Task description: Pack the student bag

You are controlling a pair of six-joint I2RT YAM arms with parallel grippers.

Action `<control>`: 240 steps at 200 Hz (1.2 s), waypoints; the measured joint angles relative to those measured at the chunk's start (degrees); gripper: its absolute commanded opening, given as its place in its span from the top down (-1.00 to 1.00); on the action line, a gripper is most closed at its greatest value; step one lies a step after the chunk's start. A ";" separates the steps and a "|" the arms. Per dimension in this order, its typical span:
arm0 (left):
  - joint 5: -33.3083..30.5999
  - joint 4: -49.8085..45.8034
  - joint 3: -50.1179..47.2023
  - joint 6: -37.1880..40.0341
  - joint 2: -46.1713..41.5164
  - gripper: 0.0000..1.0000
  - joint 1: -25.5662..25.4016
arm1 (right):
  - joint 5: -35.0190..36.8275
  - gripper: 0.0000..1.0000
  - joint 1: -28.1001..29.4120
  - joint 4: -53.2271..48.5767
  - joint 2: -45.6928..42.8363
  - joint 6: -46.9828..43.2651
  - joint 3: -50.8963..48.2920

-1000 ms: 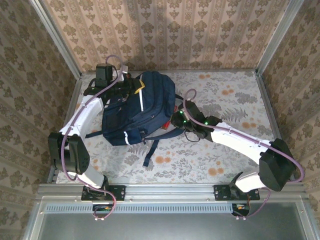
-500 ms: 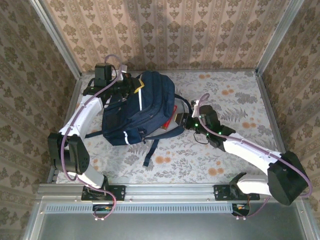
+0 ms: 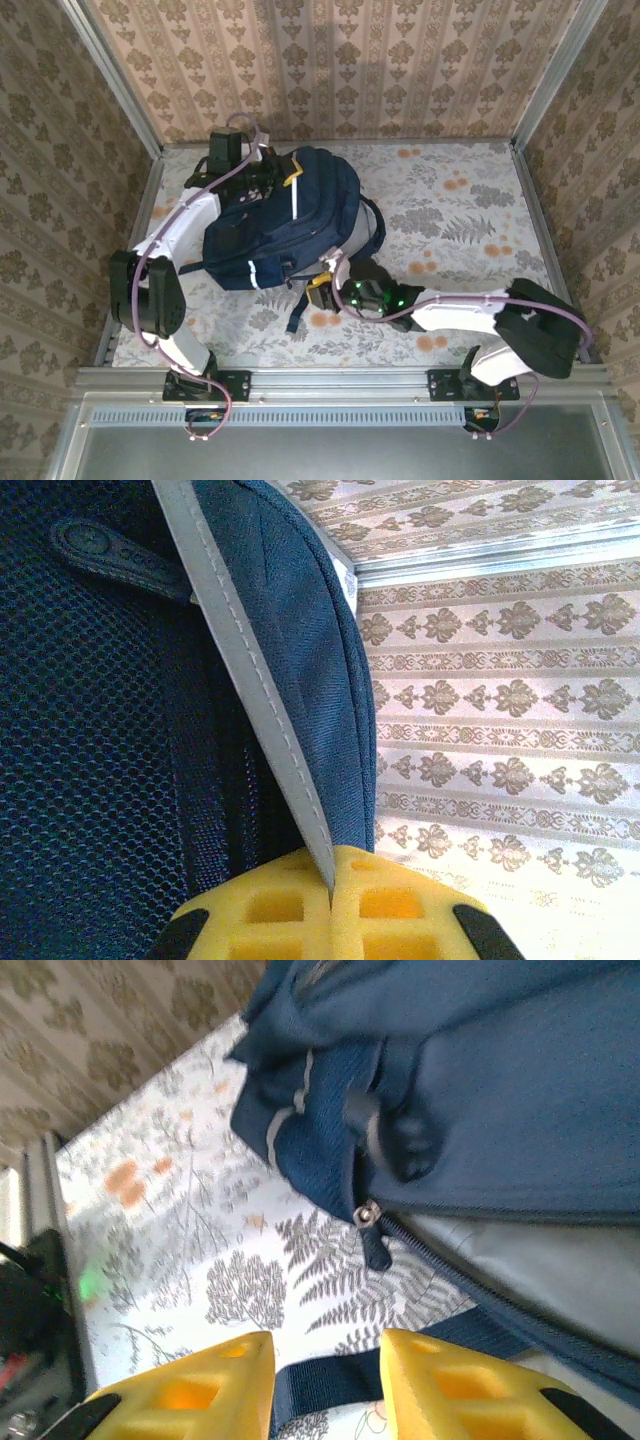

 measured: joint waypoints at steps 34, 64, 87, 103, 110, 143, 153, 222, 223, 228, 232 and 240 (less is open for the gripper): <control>-1.66 1.92 -0.04 -2.16 0.63 1.00 -0.68 | 7.82 0.37 4.57 6.91 9.57 -1.29 0.09; -2.51 3.10 -0.04 -3.39 1.16 1.00 -0.68 | 11.58 0.39 5.22 9.70 16.22 -1.31 1.97; -2.84 4.28 -0.04 -4.31 2.25 1.00 -0.68 | 12.87 0.34 5.66 11.34 19.30 -1.44 4.42; -3.08 5.27 -0.04 -4.83 2.84 1.00 -0.68 | 13.42 0.29 5.84 12.70 20.98 -1.51 5.81; -3.10 5.68 -0.04 -5.05 3.02 1.00 -0.68 | 13.84 0.28 5.97 13.05 21.81 -1.62 6.51; -3.32 6.32 -0.04 -5.84 3.23 1.00 -0.72 | 16.04 0.29 6.03 13.94 26.25 -3.19 9.66; -3.32 6.32 -0.04 -6.01 3.26 1.00 -0.72 | 16.94 0.32 5.97 13.92 27.39 -3.87 10.45; -3.32 7.17 -0.02 -6.19 4.22 1.00 -0.79 | 20.98 0.35 3.65 13.94 29.22 -5.81 11.02; -3.32 7.19 -0.02 -6.19 4.24 1.00 -0.79 | 20.98 0.36 3.63 13.94 29.24 -5.81 11.02; -3.32 7.19 -0.02 -6.19 4.33 1.00 -0.79 | 20.98 0.36 3.45 13.92 29.44 -5.84 11.06; -3.32 7.19 -0.02 -6.19 4.39 1.00 -0.79 | 20.98 0.36 3.34 13.94 29.57 -5.84 11.13; -3.32 7.23 -0.02 -6.19 4.57 1.00 -0.79 | 20.98 0.38 3.13 13.90 29.94 -5.99 11.50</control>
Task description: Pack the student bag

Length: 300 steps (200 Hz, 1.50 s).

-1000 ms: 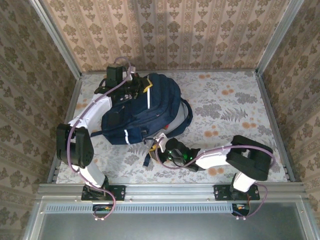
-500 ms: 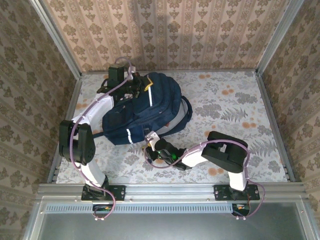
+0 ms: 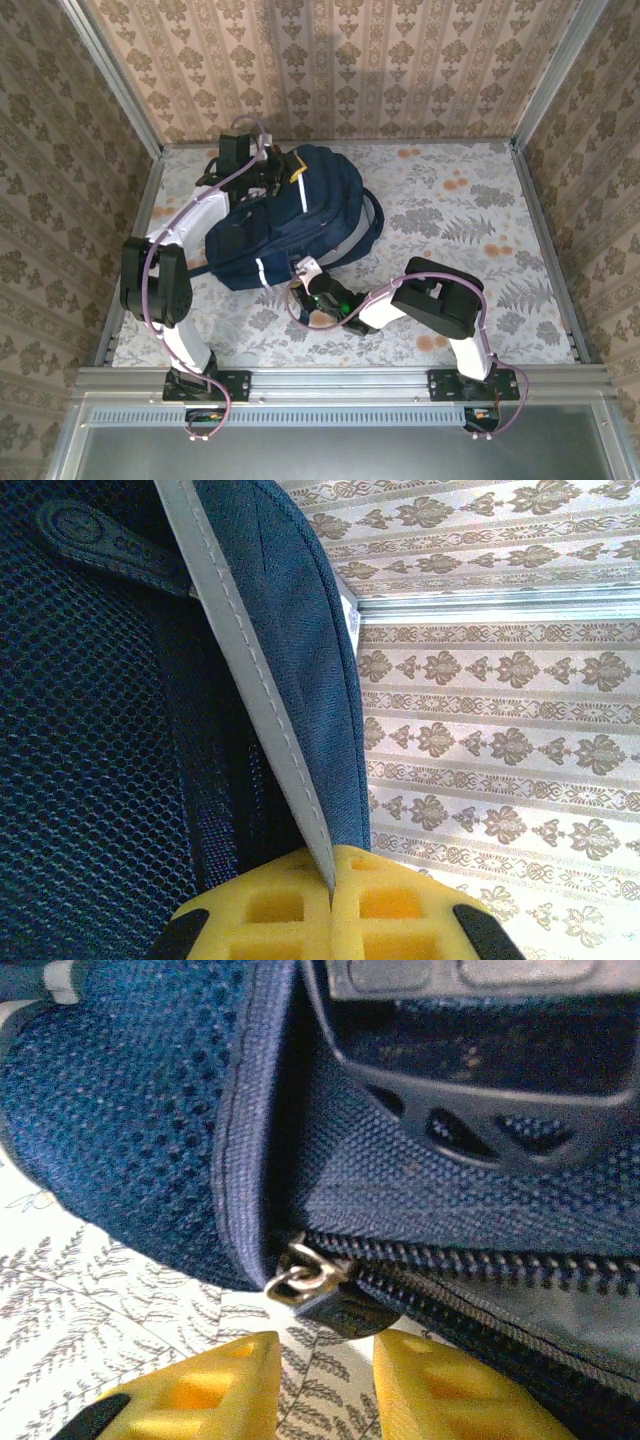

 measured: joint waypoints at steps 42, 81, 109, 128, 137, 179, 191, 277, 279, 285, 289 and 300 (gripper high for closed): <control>0.02 0.76 0.00 0.00 1.22 1.00 -0.26 | 0.20 0.81 -0.42 -0.48 0.79 -1.11 1.88; -0.26 0.70 0.00 0.96 1.81 1.00 -0.68 | -0.42 1.00 -1.38 -0.94 0.35 -2.45 0.79; -1.27 -2.03 0.72 4.28 2.12 1.00 -0.72 | -0.92 1.00 -2.43 -0.83 -2.08 -4.24 -2.69; -1.77 -5.84 2.75 7.65 3.10 1.00 -0.94 | -1.22 1.00 -3.17 -0.92 -3.85 -5.81 -4.48; -2.10 -8.04 4.33 9.49 3.87 0.78 -1.22 | -2.03 1.00 -3.61 -0.92 -4.57 -6.25 -5.22; -5.05 -13.57 3.26 15.08 2.95 -0.02 -2.21 | -5.75 1.00 -4.57 -1.07 -5.73 -6.82 -7.28; -6.73 -14.75 -0.50 15.82 -0.39 -0.09 -1.77 | -6.60 1.00 -4.57 -1.05 -5.73 -6.21 -7.32; -23.52 -19.82 -42.62 2.29 -52.54 -0.22 1.14 | -7.82 1.00 -2.58 -1.81 -5.64 3.41 -4.42; -23.87 -19.98 -43.85 1.38 -53.51 -0.22 1.03 | -7.82 1.00 -2.47 -1.99 -5.64 3.61 -4.24; -25.00 -20.48 -46.84 -0.63 -55.74 -0.26 0.76 | -7.82 1.00 -2.10 -2.36 -5.60 3.98 -3.74; -25.59 -20.81 -48.59 -1.77 -56.96 -0.31 0.63 | -7.82 1.00 -1.86 -2.58 -5.57 4.15 -3.41; -27.36 -20.79 -52.83 -5.05 -59.69 -0.38 -0.11 | -7.85 1.00 -1.25 -2.99 -5.44 4.81 -2.67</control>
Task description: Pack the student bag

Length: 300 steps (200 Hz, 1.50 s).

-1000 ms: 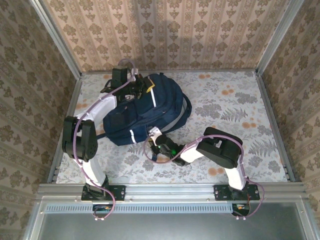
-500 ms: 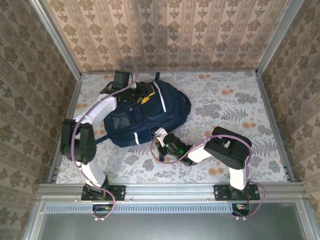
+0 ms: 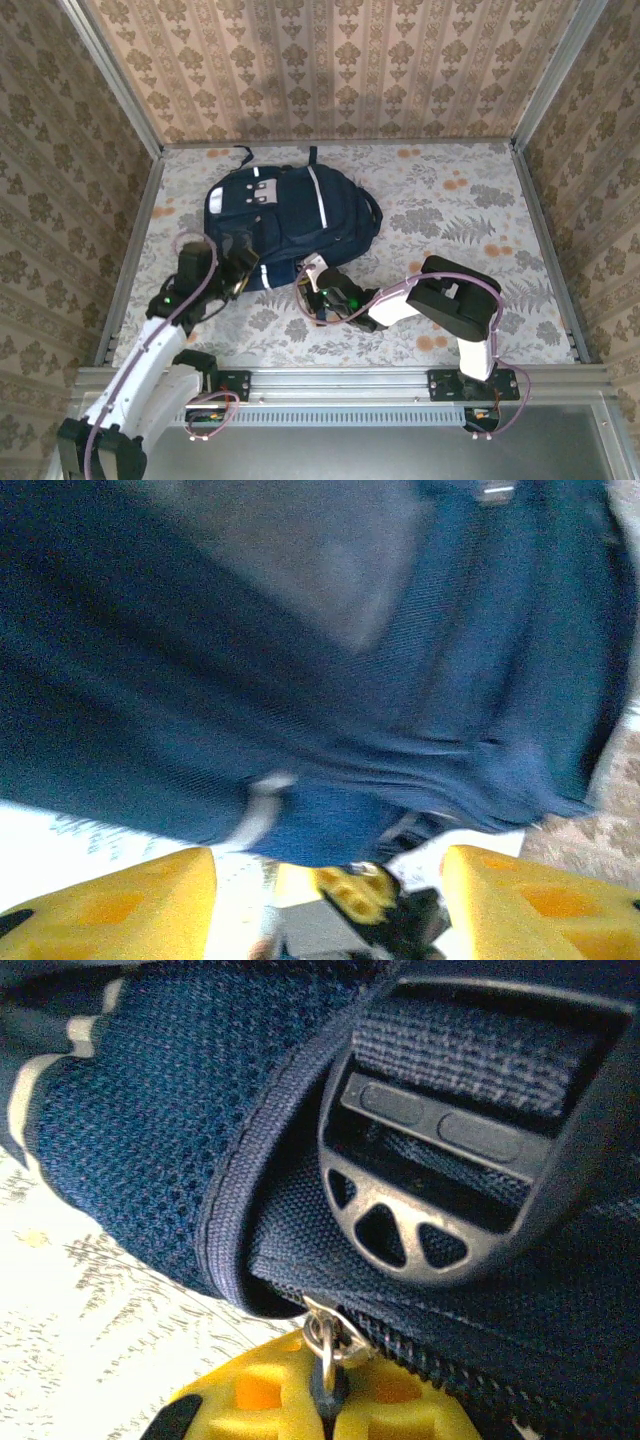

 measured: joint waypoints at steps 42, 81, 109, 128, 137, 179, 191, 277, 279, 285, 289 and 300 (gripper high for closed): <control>-3.39 6.27 -7.82 -5.11 2.78 -0.39 -0.96 | -0.42 1.00 1.29 -0.72 0.42 1.20 1.36; -4.79 13.64 -8.20 -4.72 8.24 -0.01 -0.96 | -0.57 1.00 1.31 -1.18 0.42 1.57 1.36; -5.49 15.58 -8.20 -3.54 10.38 0.51 -0.90 | -0.52 1.00 1.33 -2.03 0.42 1.53 1.36; -6.03 15.45 -8.20 -2.89 11.61 0.74 -0.39 | -0.50 1.00 1.33 -3.50 0.42 1.11 1.38; -6.08 15.28 -8.20 -2.84 11.82 0.74 -0.04 | -0.48 1.00 1.33 -4.35 0.39 0.59 1.38; -6.05 14.62 -8.17 -1.53 11.80 0.74 2.27 | -0.39 1.00 0.55 -6.56 -1.44 -1.11 -0.28; -6.05 14.58 -8.17 -1.14 11.80 0.73 2.71 | -0.39 1.00 -0.11 -7.41 -2.67 -1.31 -1.25; -6.45 3.28 5.84 8.76 25.24 0.17 4.76 | -3.48 1.00 -3.21 -11.76 -6.95 -3.30 -4.07; -6.54 2.40 7.02 9.73 26.16 0.12 4.92 | -3.58 1.00 -3.17 -11.82 -6.95 -3.30 -3.98; -6.71 0.42 10.01 10.62 28.37 -0.01 5.40 | -3.65 1.00 -3.06 -11.96 -6.95 -3.28 -3.69; -6.91 -0.70 12.13 11.28 29.90 -0.10 5.84 | -3.67 1.00 -2.93 -12.09 -6.95 -3.28 -3.48; -7.08 -1.79 16.02 13.62 32.44 -0.26 6.82 | -3.65 1.00 -2.84 -12.13 -6.91 -3.21 -2.43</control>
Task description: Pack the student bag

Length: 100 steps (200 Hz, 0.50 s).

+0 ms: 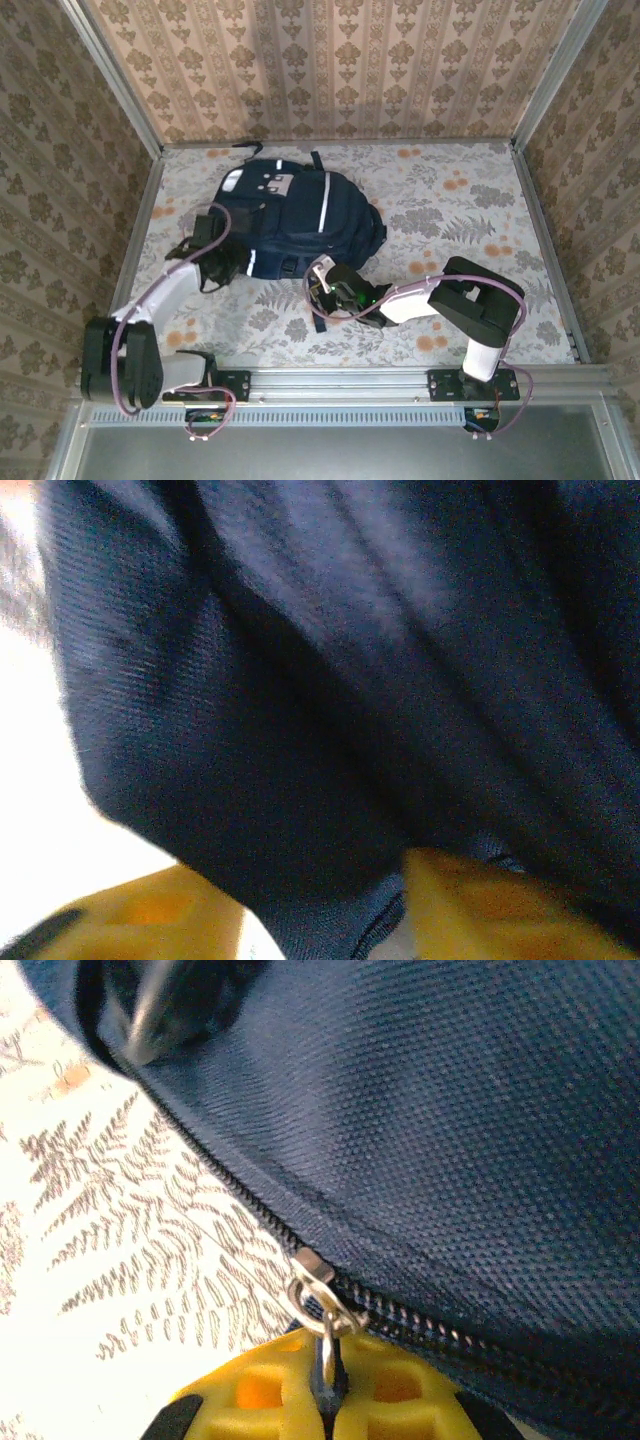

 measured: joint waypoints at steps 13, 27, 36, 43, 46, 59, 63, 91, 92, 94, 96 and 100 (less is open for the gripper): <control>-0.28 0.17 2.27 1.29 0.87 -0.34 0.83 | 0.02 1.00 0.26 -0.09 0.24 0.46 1.33; -0.50 1.01 3.17 1.77 0.59 -0.34 1.36 | -0.02 1.00 0.79 -0.63 1.25 1.55 2.93; -0.31 1.40 3.15 1.79 0.22 -0.32 1.42 | -0.02 1.00 1.14 -1.25 2.10 2.19 3.89; -0.02 1.64 2.82 1.55 -0.31 -0.32 1.40 | -0.07 1.00 1.46 -1.53 2.82 2.86 4.59; 0.17 1.77 2.51 1.31 -0.63 -0.32 1.31 | -0.09 1.00 1.57 -1.53 3.13 3.17 4.79; 0.74 2.69 0.15 -0.37 -2.91 -0.33 0.68 | -0.22 1.00 2.03 -1.57 4.37 4.39 5.77; 0.76 3.08 -0.81 -1.20 -3.80 -0.34 0.22 | -0.26 1.00 2.16 -1.55 4.81 4.85 6.14; 0.50 6.73 -9.33 -8.37 -11.41 -0.51 -6.16 | -0.87 1.00 2.62 -1.55 6.86 6.97 8.41; 0.44 6.82 -9.51 -8.55 -11.54 -0.51 -6.32 | -0.87 1.00 2.64 -1.55 6.91 7.02 8.46; 0.39 7.21 -10.05 -8.85 -11.96 -0.53 -6.84 | -0.96 1.00 2.69 -1.53 7.06 7.21 8.63; 0.24 7.61 -10.56 -9.49 -12.33 -0.54 -7.41 | -1.09 1.00 2.73 -1.51 7.15 7.41 8.79; -0.04 8.22 -11.28 -10.27 -12.81 -0.55 -8.11 | -1.22 1.00 2.80 -1.49 7.34 7.65 9.11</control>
